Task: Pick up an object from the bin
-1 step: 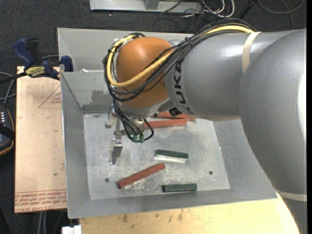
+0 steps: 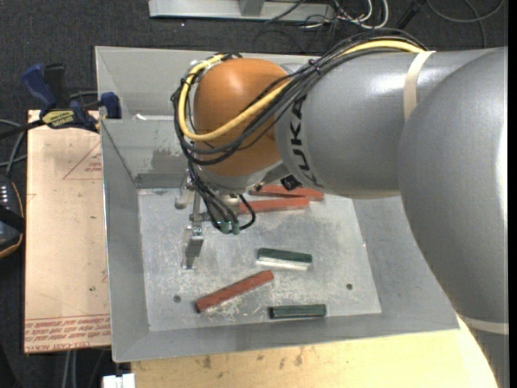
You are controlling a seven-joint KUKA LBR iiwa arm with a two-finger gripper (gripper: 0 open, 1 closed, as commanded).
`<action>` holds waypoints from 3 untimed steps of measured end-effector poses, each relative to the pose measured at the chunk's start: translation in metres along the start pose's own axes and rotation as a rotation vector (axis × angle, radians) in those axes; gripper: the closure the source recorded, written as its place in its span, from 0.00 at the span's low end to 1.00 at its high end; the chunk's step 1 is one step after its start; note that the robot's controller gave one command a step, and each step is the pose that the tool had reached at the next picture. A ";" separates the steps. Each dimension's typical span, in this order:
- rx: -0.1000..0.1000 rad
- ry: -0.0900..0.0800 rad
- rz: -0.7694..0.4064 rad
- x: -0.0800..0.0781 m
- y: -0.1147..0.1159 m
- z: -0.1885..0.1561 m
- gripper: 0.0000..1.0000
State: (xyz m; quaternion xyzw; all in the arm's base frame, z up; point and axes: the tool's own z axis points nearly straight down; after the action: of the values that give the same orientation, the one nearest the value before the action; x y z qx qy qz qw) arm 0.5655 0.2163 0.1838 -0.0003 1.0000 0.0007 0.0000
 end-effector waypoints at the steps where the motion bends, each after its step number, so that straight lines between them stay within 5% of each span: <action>1: -0.003 -0.008 -0.152 0.010 -0.023 0.026 0.00; 2: 0.001 0.001 -0.375 0.029 -0.066 0.062 0.00; 3: -0.002 -0.014 -0.531 0.036 -0.033 0.097 1.00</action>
Offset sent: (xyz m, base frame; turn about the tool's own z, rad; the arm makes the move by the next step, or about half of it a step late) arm -0.0335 -0.0743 -0.0681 -0.3821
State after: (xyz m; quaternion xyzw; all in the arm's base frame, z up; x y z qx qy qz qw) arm 0.5291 0.1834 0.0867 -0.2626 0.9649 0.0015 0.0070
